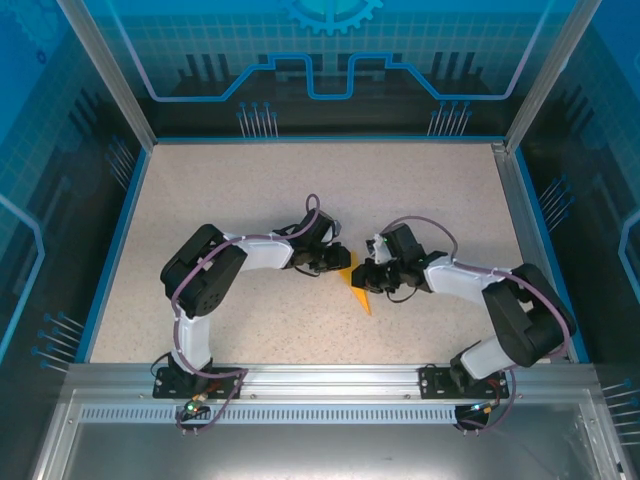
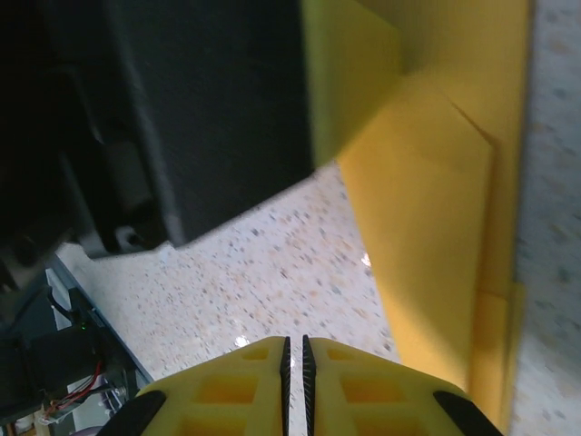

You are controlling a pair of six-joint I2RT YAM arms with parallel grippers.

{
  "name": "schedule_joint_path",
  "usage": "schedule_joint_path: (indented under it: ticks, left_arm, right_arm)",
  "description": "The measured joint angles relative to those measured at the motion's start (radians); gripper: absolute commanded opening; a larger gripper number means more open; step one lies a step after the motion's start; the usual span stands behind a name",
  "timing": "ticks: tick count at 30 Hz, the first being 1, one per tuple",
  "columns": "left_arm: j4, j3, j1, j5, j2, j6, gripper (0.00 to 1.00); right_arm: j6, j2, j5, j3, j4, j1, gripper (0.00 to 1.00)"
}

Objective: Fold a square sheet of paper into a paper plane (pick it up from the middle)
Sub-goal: Fold the wing for the fifth time at the center of the table.

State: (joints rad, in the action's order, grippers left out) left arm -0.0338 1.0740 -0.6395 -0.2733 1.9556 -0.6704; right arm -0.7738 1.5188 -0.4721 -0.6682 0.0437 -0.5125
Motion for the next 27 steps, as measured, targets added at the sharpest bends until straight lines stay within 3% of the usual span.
schedule_joint_path:
  ticks: [10,27]
  left_arm:
    - [-0.001,0.000,0.000,0.000,0.001,0.000,0.23]
    - [-0.002,0.000,0.000,-0.002,0.002,-0.001,0.22]
  right_arm:
    - [0.014,0.192,0.027,-0.076,-0.002,-0.019,0.14]
    - [0.019,0.093,0.018,0.043,-0.034,-0.014,0.16]
